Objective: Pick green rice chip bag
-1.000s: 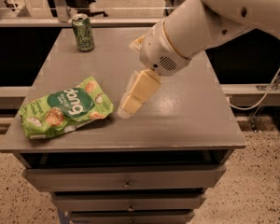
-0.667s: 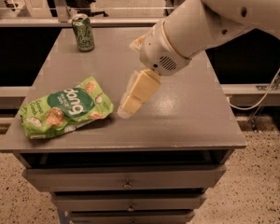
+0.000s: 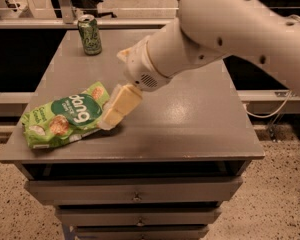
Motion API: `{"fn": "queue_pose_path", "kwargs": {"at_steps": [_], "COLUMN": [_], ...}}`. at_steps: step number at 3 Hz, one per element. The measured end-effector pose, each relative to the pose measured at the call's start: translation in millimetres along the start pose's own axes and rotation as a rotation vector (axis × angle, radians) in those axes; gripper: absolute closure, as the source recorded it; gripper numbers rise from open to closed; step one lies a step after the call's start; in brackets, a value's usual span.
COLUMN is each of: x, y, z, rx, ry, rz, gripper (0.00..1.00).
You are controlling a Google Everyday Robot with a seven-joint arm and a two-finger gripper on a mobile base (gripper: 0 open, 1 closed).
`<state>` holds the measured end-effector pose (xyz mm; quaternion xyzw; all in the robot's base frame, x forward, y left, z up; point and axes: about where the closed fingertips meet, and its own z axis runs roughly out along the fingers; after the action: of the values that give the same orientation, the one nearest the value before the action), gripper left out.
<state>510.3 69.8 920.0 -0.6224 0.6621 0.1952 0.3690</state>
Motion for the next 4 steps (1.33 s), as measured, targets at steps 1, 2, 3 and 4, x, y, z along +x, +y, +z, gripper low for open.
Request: {"fn": "queue_pose_path", "kwargs": {"at_steps": [1, 2, 3, 4], "x": [-14.0, -20.1, -19.9, -14.7], "y": [1.2, 6.9, 18.3, 28.5], "z": [47.8, 69.7, 90.4, 106.4], "rx": [-0.049, -0.087, -0.12, -0.136], "ry": [-0.054, -0.073, -0.076, -0.069], "rz": [-0.004, 0.001, 0.005, 0.015], "gripper": [0.0, 0.0, 0.0, 0.0]}}
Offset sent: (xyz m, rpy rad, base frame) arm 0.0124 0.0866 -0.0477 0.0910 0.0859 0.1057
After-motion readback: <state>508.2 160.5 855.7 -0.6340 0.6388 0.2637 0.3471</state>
